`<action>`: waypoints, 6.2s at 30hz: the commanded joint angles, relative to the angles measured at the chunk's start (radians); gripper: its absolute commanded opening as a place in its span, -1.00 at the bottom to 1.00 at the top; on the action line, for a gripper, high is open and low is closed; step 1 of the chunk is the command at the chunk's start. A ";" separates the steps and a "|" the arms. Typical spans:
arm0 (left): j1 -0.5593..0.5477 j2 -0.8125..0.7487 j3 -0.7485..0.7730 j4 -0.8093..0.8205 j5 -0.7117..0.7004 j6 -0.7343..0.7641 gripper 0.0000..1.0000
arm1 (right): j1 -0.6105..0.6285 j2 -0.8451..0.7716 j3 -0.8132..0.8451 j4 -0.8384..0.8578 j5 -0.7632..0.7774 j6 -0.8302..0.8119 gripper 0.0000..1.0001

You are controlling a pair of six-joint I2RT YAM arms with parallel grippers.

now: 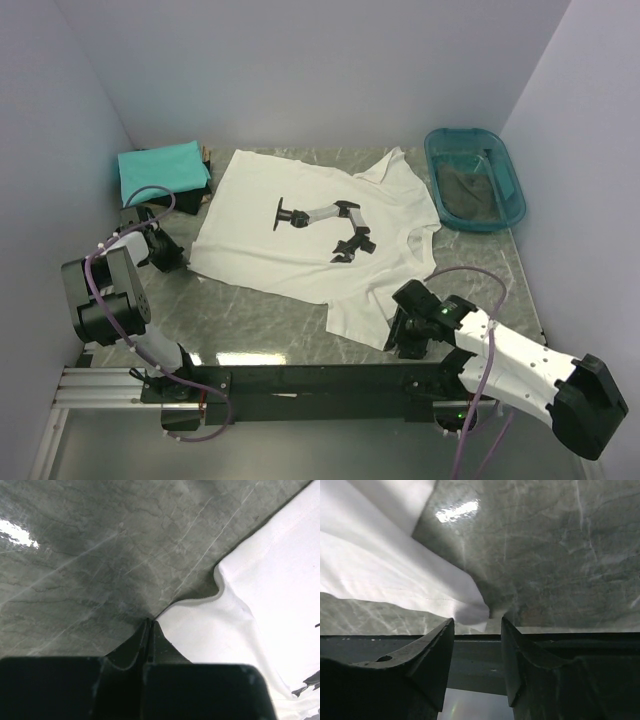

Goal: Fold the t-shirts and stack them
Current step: Flatten the tshirt out, then fold the tshirt

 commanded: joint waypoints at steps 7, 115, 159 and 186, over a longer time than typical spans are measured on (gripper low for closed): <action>0.006 -0.009 -0.004 -0.015 0.012 0.004 -0.99 | 0.028 0.079 -0.020 0.106 0.015 0.021 -0.11; -0.045 -0.049 0.234 -0.101 0.063 -0.005 -0.99 | -0.165 0.349 0.518 -0.134 0.012 -0.308 -1.00; -0.194 0.469 0.938 -0.310 0.082 0.054 0.30 | -0.521 0.849 1.072 -0.140 0.051 -0.626 -0.01; -0.181 0.262 0.484 -0.275 -0.095 0.094 0.22 | -0.521 0.427 0.345 0.037 -0.092 -0.451 0.32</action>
